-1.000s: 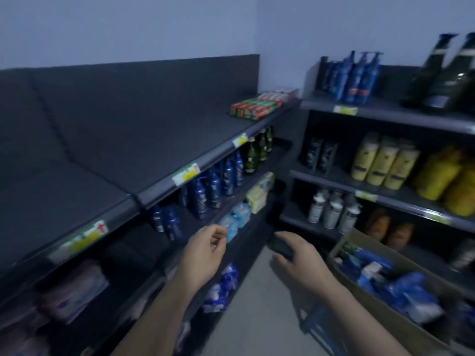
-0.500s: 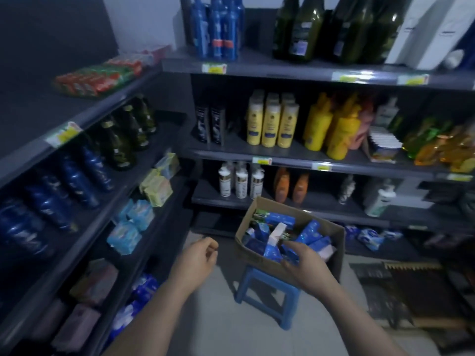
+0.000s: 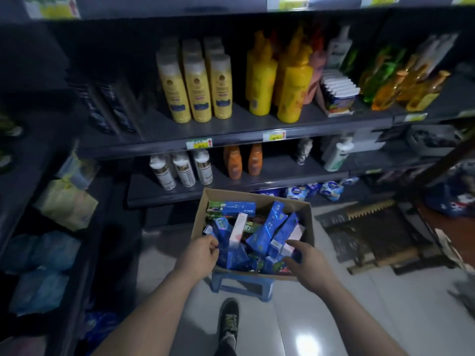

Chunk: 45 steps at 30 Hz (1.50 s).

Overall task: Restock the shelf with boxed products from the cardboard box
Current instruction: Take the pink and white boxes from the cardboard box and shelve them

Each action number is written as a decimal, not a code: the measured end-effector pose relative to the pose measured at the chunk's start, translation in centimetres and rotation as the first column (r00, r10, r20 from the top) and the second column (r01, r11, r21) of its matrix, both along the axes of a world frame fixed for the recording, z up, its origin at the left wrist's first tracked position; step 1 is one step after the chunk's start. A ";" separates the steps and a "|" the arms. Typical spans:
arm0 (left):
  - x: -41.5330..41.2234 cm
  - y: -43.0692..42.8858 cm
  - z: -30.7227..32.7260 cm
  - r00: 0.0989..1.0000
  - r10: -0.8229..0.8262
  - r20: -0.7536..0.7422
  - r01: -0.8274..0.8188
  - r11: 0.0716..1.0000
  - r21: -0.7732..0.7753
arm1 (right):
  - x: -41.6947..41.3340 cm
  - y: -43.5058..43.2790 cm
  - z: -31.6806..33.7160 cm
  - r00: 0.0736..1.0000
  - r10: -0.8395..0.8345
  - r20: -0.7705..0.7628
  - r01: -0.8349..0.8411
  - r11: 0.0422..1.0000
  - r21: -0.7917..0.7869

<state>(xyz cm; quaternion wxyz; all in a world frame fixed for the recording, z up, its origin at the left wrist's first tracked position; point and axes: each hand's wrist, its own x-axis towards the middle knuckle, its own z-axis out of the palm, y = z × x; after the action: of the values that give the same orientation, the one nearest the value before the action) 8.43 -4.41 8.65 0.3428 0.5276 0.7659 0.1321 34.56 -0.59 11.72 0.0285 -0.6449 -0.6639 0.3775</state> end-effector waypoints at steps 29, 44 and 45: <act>4.0 13.7 -17.1 0.996 0.054 -0.069 -0.078 0.909 -0.409 | 2.3 8.8 -18.4 0.937 -0.346 0.040 0.347 0.921 -0.179; 2.3 13.5 -15.9 0.993 0.107 -0.055 -0.117 0.968 -0.223 | 0.9 10.5 -24.6 0.711 -0.702 -0.040 0.597 0.632 -0.494; 2.2 13.5 -15.8 0.992 0.109 -0.057 -0.119 0.968 -0.222 | 0.9 10.5 -24.8 0.671 -0.740 -0.050 0.619 0.596 -0.512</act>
<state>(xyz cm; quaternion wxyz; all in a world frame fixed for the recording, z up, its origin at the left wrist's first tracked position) 10.64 9.10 -7.18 0.3751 0.4435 0.8123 0.0525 35.42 9.91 -13.06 0.1063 -0.7828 -0.2470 0.5611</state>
